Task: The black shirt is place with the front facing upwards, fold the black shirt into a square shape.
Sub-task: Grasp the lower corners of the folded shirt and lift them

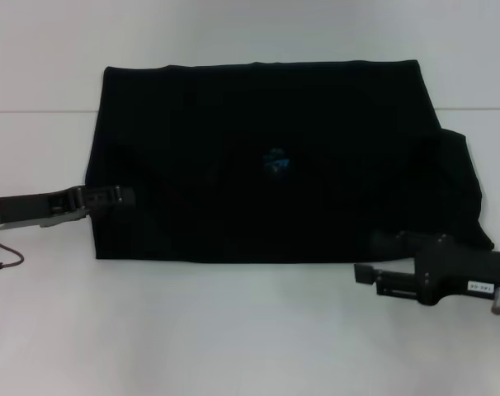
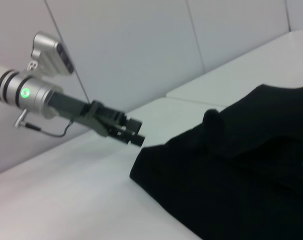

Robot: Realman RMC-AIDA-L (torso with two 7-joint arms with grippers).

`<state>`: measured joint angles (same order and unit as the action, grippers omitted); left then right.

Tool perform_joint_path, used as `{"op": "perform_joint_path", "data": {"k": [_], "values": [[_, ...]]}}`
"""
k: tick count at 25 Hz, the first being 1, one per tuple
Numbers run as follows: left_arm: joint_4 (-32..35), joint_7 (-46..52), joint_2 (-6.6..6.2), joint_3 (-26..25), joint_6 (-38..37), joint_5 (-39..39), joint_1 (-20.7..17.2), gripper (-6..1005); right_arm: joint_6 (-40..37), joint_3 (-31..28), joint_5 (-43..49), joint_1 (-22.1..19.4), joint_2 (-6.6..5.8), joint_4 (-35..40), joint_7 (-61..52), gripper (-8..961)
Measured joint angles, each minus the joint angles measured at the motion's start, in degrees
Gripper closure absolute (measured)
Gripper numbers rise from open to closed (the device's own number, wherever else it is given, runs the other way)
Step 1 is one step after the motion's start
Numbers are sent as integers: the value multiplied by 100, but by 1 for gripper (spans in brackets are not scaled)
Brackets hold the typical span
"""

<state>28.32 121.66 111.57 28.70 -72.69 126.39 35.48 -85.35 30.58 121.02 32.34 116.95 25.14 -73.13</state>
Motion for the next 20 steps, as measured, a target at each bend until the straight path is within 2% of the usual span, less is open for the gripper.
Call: {"op": "perform_joint_path", "data": {"k": [9, 15, 20], "values": [[31, -32, 92, 442, 519, 0, 52, 100, 39, 41, 45, 8, 30, 0, 22, 227], [34, -31, 188, 857, 603, 0, 113, 106, 64, 45, 45, 57, 33, 0, -5, 229], [74, -26, 193, 1098, 532, 0, 149, 104, 108, 59, 42, 71, 33, 0, -24, 230]]}}
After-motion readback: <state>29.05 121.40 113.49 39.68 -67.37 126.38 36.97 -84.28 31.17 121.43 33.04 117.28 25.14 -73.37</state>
